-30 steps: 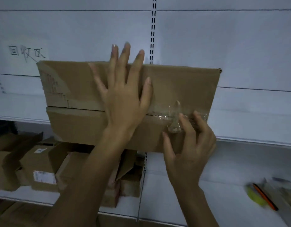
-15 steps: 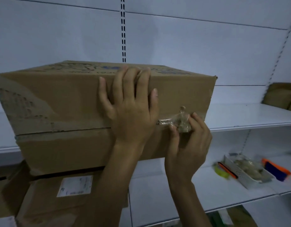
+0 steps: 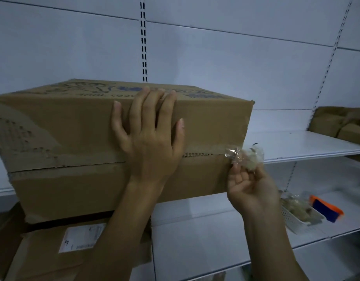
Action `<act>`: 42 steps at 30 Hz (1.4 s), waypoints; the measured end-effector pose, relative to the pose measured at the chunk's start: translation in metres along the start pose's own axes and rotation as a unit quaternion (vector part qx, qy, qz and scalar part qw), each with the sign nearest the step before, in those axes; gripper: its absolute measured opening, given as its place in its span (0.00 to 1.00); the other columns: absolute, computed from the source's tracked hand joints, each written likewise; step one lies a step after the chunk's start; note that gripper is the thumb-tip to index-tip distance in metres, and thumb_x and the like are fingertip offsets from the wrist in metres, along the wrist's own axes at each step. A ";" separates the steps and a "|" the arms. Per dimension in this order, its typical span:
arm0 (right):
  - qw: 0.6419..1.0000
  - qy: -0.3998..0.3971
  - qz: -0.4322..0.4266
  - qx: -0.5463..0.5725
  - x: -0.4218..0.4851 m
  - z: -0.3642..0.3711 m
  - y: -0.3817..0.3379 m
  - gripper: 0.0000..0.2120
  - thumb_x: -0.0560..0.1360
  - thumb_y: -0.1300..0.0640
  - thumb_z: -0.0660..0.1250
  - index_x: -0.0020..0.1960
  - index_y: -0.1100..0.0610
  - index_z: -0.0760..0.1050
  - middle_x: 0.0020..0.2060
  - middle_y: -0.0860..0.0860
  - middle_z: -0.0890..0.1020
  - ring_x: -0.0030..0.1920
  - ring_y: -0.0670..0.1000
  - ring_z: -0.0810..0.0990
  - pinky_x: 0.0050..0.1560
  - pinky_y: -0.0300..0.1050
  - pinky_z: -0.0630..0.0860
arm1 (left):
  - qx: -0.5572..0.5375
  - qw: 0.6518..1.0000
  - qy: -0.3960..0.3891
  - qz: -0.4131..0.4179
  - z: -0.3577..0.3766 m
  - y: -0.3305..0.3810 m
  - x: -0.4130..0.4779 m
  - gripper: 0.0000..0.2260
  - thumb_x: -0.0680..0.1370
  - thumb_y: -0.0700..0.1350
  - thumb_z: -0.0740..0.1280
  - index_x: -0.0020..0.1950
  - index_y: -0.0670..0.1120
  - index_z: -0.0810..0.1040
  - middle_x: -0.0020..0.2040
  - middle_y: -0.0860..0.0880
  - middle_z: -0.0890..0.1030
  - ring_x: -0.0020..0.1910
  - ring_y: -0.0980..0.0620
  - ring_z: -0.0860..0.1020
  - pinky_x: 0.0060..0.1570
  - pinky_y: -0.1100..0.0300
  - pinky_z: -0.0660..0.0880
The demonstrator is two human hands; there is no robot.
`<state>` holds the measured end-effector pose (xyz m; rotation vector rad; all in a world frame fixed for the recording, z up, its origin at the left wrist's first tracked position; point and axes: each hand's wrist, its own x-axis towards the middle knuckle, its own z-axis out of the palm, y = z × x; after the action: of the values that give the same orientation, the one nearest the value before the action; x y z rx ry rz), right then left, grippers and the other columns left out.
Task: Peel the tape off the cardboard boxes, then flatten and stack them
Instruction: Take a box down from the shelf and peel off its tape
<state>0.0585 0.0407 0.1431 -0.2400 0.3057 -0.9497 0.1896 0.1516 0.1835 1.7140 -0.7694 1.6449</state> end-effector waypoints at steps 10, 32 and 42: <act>0.987 -0.052 -0.008 -0.154 0.052 -0.016 -0.036 0.16 0.80 0.45 0.59 0.60 0.53 0.76 0.54 0.51 0.83 0.55 0.49 0.81 0.50 0.43 0.75 | 0.008 0.999 0.029 0.012 0.001 0.004 0.001 0.17 0.78 0.50 0.61 0.64 0.47 0.74 0.62 0.44 0.77 0.66 0.46 0.70 0.70 0.44 0.55; 0.692 -0.392 -0.358 -0.489 0.085 -0.035 -0.034 0.37 0.66 0.37 0.67 0.70 0.51 0.64 0.63 0.51 0.70 0.58 0.50 0.75 0.43 0.42 0.78 | 0.048 0.982 -0.109 -0.146 0.024 0.152 0.019 0.26 0.73 0.60 0.67 0.68 0.51 0.70 0.67 0.53 0.69 0.70 0.50 0.62 0.70 0.55 0.60; 0.908 -0.319 -0.046 -0.268 0.111 -0.018 -0.040 0.10 0.80 0.54 0.60 0.48 0.52 0.80 0.40 0.46 0.84 0.47 0.42 0.83 0.44 0.32 0.78 | 0.073 0.981 -0.127 -0.128 0.030 0.147 0.013 0.27 0.74 0.62 0.63 0.67 0.48 0.68 0.66 0.48 0.68 0.69 0.43 0.62 0.67 0.45 0.62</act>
<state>0.0819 -0.0743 0.1234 -1.0556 -0.0607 -0.8127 0.0948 0.0365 0.2033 2.0606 -0.5231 1.3530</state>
